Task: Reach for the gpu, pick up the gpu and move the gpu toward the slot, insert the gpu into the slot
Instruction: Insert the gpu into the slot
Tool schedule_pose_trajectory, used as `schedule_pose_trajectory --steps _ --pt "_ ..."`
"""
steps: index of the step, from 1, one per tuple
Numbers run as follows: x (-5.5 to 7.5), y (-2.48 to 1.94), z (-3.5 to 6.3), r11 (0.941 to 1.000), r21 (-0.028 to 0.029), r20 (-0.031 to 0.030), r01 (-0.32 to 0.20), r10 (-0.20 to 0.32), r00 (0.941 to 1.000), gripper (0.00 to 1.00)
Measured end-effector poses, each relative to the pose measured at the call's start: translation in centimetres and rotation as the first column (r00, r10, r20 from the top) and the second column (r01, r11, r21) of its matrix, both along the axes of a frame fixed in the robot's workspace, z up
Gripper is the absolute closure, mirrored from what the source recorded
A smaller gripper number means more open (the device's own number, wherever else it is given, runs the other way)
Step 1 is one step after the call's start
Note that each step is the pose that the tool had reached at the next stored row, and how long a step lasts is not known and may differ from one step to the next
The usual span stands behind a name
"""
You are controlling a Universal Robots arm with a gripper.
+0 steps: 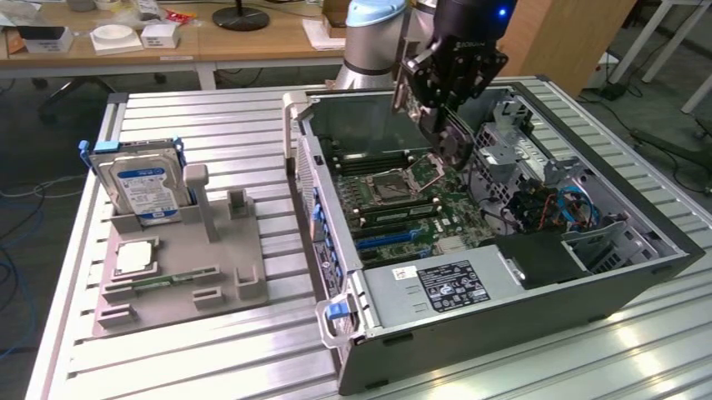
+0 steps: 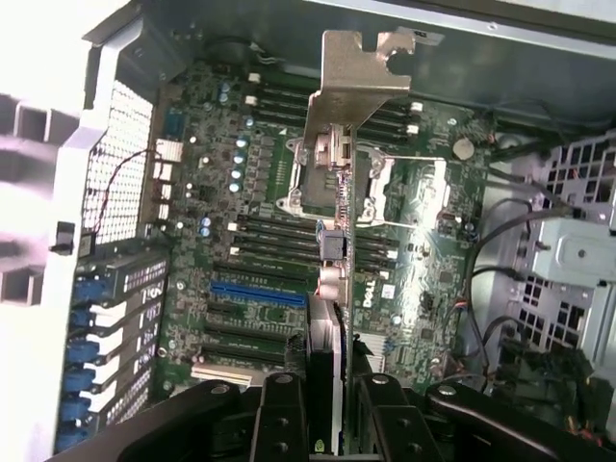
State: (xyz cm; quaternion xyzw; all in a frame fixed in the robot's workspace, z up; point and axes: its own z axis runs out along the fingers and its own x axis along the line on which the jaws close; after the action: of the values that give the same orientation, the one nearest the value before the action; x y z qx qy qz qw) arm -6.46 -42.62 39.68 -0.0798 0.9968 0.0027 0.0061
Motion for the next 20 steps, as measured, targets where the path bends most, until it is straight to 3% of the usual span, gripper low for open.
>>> schedule_pose_trajectory --steps 6,11,16,20 --pt "0.0 0.0 0.0 0.9971 -0.0001 0.0 -0.076 0.076 0.9971 0.73" --pt "0.0 0.0 0.0 0.9913 0.0 0.0 -0.131 0.131 0.9913 0.73" --pt "0.0 0.0 -0.01 0.9807 0.0 -0.0001 -0.195 0.195 0.9807 0.73" --pt "0.0 0.0 -0.01 0.9674 0.0 0.0 -0.253 0.253 0.9674 0.73"
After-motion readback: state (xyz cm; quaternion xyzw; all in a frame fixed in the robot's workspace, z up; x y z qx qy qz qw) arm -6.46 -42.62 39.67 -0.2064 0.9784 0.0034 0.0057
